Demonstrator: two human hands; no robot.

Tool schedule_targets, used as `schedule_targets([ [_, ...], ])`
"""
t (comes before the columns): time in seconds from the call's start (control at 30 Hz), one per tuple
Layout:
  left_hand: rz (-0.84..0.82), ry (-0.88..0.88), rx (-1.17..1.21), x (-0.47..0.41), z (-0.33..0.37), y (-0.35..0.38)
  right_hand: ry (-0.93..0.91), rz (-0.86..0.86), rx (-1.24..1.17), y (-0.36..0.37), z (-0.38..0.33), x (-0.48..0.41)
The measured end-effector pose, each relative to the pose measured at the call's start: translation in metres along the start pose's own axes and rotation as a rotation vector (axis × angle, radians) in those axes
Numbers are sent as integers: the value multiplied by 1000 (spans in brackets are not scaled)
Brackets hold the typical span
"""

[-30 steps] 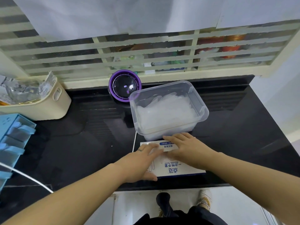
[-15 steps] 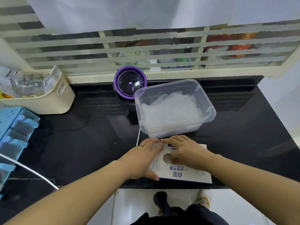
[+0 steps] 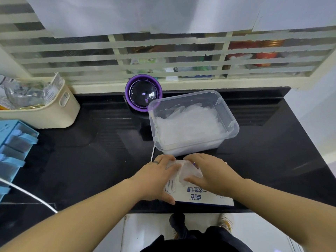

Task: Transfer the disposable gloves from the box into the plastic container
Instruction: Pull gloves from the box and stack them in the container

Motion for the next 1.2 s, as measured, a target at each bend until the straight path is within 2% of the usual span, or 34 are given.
schedule_targets([
  [0.07, -17, -5, -6, 1, 1, 0, 34, -7, 38, -1, 0, -2],
  [0.3, -47, -54, -57, 3, 7, -8, 36, 236, -368, -76, -9, -6],
  [0.5, -116, -36, -59, 6, 10, -12, 10, 453, -367, -148, -23, -7],
  [0.57, -173, -18, 109, 16, 12, -26, -9, 441, -336, -170, -30, -7],
  [0.67, -189, -4, 454, 36, 2, -66, 3, 335, -218, -188, -37, -7],
  [0.73, -126, 30, 710, 46, -8, -98, 4, 284, -144, -194, -41, -6],
  [0.83, 61, 88, 1269, 53, -18, -131, -9, 208, -11, -194, -52, -10],
  [0.9, 103, 149, 1558, 51, -16, -140, -14, 146, 93, -189, -59, -14],
  [0.97, 91, 261, 1672, 45, -8, -144, -24, 100, 206, -182, -62, -18],
  [1.03, 120, 295, 1752, 40, -5, -144, -37, 81, 286, -178, -61, -21],
  [1.2, 337, 88, 1807, 17, -18, -146, -34, 0, 397, -169, -48, -26],
])
Point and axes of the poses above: each hand's wrist, its own x-axis away from the middle knuckle, its own y-axis out of the palm, z = x × y, the point moved 7 cm from there along -x, towards the middle knuckle, and after that the axes turned 8 degrees about -z, right-handed, at the moved point
